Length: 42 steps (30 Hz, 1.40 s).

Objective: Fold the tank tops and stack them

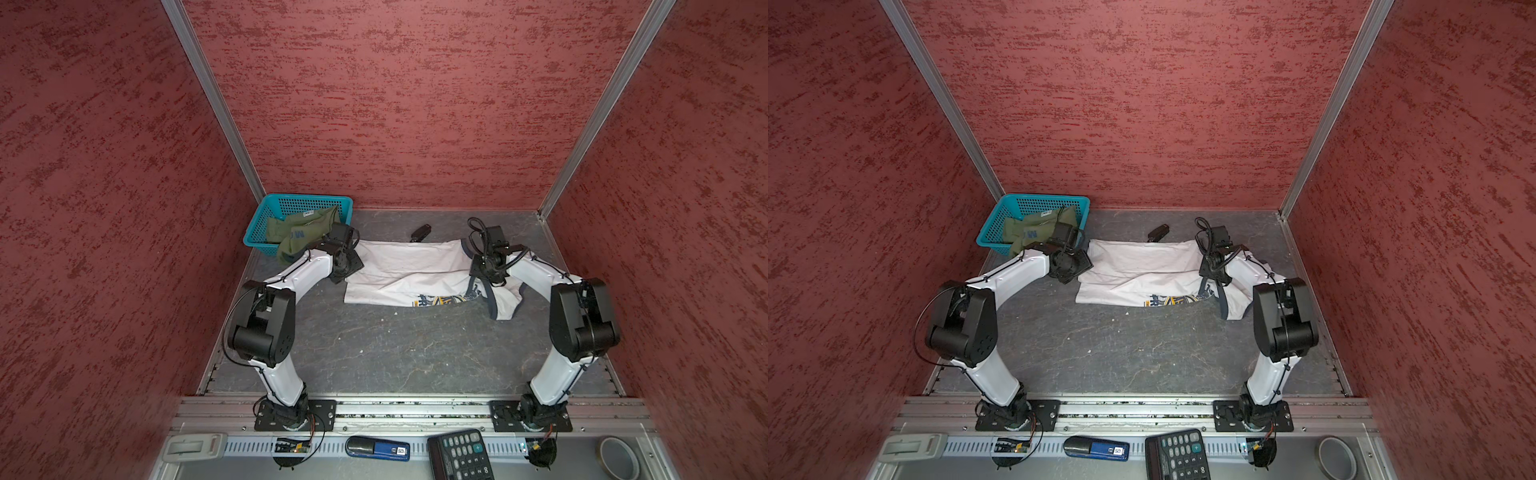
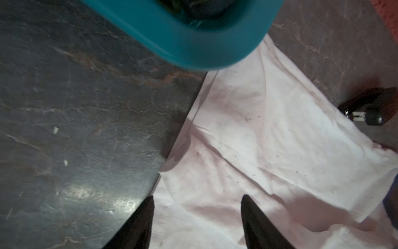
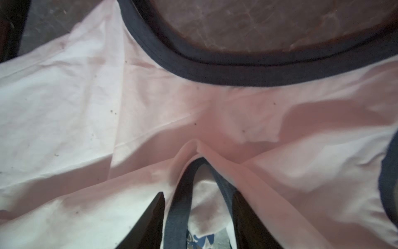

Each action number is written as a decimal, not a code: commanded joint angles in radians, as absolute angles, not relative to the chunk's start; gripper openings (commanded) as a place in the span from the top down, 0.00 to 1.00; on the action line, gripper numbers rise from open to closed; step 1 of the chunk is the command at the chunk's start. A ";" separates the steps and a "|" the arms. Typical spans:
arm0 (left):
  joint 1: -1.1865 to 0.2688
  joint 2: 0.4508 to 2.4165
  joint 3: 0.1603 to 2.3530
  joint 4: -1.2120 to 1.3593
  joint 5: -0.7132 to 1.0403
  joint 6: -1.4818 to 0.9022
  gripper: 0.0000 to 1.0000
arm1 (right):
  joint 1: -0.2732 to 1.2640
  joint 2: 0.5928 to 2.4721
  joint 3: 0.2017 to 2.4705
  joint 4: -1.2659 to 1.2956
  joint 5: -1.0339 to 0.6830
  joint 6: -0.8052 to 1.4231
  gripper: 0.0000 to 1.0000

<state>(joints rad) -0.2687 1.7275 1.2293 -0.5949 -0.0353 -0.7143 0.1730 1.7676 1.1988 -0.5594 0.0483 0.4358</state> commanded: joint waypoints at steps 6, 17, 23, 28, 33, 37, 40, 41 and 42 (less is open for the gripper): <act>-0.260 1.594 1.096 -0.576 -0.038 -0.663 0.32 | 0.177 1.557 0.982 -0.397 -0.172 0.440 0.47; -0.215 1.733 1.081 -0.388 -0.020 -0.588 0.46 | 0.204 1.550 0.796 -0.203 -0.257 0.485 0.48; -0.210 1.813 1.097 -0.348 -0.016 -0.592 0.46 | 0.205 1.592 0.780 -0.144 -0.253 0.483 0.49; -0.211 1.840 1.100 -0.319 -0.017 -0.595 0.48 | 0.206 1.628 0.824 -0.138 -0.251 0.463 0.56; -0.210 1.869 1.118 -0.319 -0.019 -0.595 0.51 | 0.207 1.668 0.858 -0.156 -0.215 0.447 0.58; -0.212 1.892 1.137 -0.325 -0.013 -0.592 0.57 | 0.212 1.667 0.867 -0.161 -0.201 0.439 0.60; -0.212 1.890 1.140 -0.326 -0.010 -0.592 0.61 | 0.217 1.646 0.874 -0.182 -0.186 0.434 0.69; -0.214 1.886 1.141 -0.331 -0.011 -0.592 0.64 | 0.219 1.637 0.874 -0.189 -0.177 0.430 0.72; -0.215 1.881 1.143 -0.332 -0.012 -0.592 0.66 | 0.219 1.631 0.873 -0.198 -0.171 0.429 0.75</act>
